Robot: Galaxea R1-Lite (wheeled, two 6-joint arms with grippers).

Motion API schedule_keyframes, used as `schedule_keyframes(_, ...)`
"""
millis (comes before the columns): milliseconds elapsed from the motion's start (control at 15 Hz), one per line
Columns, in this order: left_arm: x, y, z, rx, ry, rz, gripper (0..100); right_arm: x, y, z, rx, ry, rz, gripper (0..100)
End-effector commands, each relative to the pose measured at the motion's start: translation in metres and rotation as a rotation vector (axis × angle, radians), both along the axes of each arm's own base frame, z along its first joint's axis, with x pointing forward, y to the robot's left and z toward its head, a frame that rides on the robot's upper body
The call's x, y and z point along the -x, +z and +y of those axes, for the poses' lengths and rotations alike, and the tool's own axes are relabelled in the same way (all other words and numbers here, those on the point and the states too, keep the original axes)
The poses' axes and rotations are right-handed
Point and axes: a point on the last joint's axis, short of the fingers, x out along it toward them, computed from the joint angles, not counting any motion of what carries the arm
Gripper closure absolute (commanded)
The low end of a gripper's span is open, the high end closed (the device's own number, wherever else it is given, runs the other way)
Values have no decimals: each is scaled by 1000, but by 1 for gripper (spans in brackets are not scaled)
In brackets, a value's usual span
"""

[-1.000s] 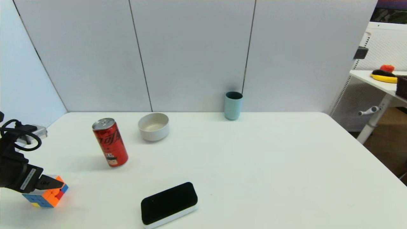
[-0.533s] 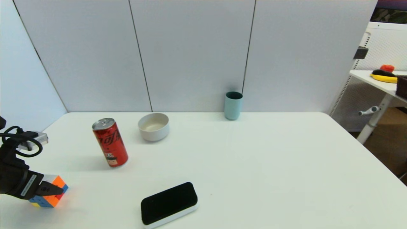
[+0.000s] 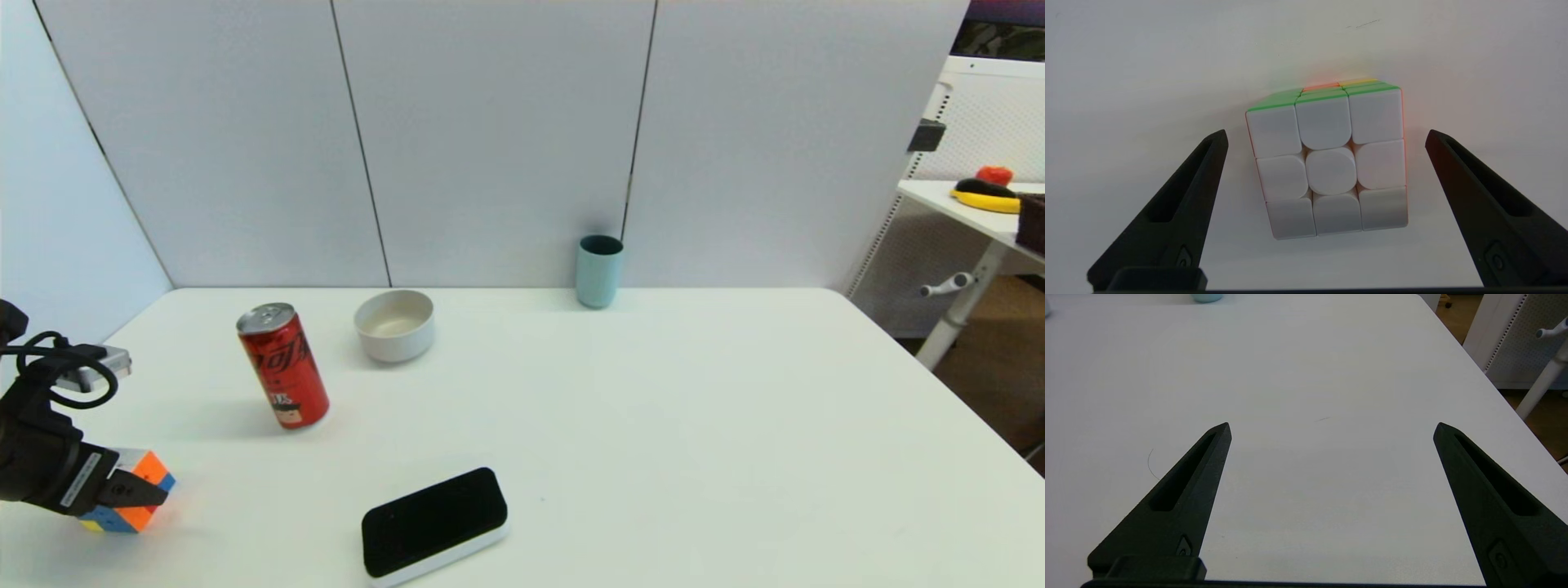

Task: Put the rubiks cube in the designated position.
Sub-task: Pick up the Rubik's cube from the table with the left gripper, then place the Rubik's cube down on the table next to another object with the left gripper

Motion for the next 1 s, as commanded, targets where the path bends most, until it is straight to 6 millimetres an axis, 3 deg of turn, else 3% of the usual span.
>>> schedule_keyframes(67, -4, -4, 1, 4, -6, 17, 0, 0, 0, 0, -1, 0, 2, 0)
schedule_keyframes(133, -4, -4, 1, 4, -6, 17, 100, 0, 0, 0, 1, 0, 2, 0)
schedule_keyframes(667, -4, -2, 1, 2, -8, 10, 100, 0, 0, 0, 1, 0, 2, 0)
schedule_keyframes(800, -1, 8, 0, -15, -8, -31, 100, 0, 0, 0, 1, 0, 2, 0)
schedule_keyframes(1000, 2, 43, -2, -50, 0, -144, 100, 0, 0, 0, 1, 0, 2, 0)
